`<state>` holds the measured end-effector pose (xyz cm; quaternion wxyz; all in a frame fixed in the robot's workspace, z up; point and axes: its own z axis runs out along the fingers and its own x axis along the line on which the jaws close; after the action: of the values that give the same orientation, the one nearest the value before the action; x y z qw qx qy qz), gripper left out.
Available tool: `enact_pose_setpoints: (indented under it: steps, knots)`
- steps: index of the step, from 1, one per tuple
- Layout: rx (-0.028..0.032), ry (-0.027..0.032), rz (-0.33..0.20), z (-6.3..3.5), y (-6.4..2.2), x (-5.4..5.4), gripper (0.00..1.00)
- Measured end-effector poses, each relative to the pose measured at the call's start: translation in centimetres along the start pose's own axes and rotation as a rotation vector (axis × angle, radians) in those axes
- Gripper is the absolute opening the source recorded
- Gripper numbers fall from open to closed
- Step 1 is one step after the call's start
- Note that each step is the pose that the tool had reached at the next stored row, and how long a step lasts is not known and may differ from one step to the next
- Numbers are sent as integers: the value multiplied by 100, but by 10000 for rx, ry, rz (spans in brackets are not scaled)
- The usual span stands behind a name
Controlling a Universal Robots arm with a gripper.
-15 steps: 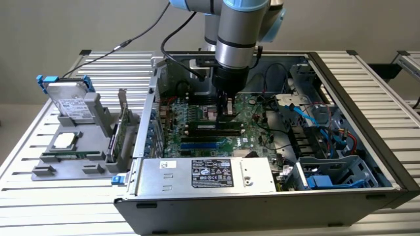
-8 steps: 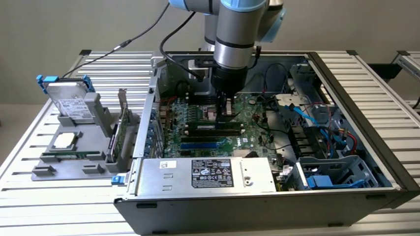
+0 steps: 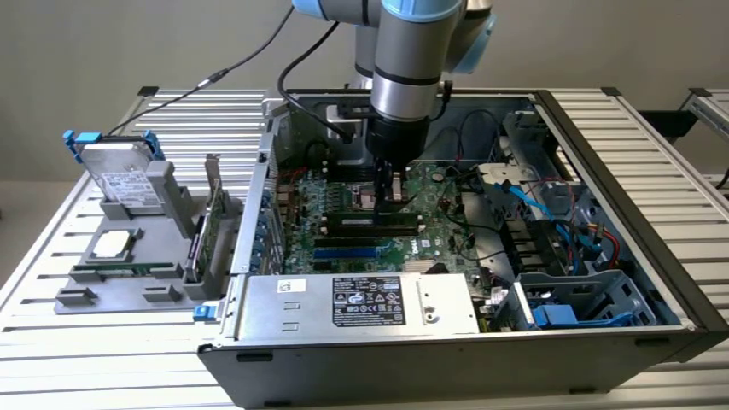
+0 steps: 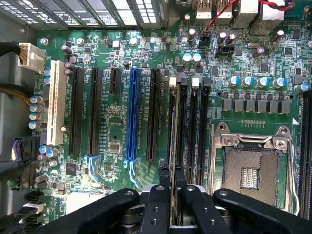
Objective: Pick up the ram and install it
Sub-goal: 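Insert the ram into the slot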
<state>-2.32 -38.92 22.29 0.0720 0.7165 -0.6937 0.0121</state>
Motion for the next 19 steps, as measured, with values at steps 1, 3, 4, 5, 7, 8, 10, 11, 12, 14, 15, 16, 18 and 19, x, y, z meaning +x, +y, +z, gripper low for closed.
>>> enact_pose_setpoints:
  steps: [1,3,4,5,7,8,10,11,12,14,15,16,18,19]
  knots:
    - [1,0,-2,3,0,-1,14]
    - [3,13,-10,8,-1,-1,14]
    - [2,22,-14,7,0,-1,14]
    - [2,24,-15,7,0,-1,14]
    - [3,26,-16,9,0,-1,14]
    - [3,27,-17,10,0,-1,14]
    - [5,28,-26,14,-1,-2,14]
    - [4,30,-26,14,0,-2,14]
    - [4,32,-28,14,0,-2,14]
    - [5,31,-28,15,0,-2,14]
    - [5,31,-29,17,0,-2,14]
    - [8,31,-31,21,-1,-3,14]
    - [12,38,-34,26,-1,-3,14]
    - [13,40,-34,26,0,-3,14]
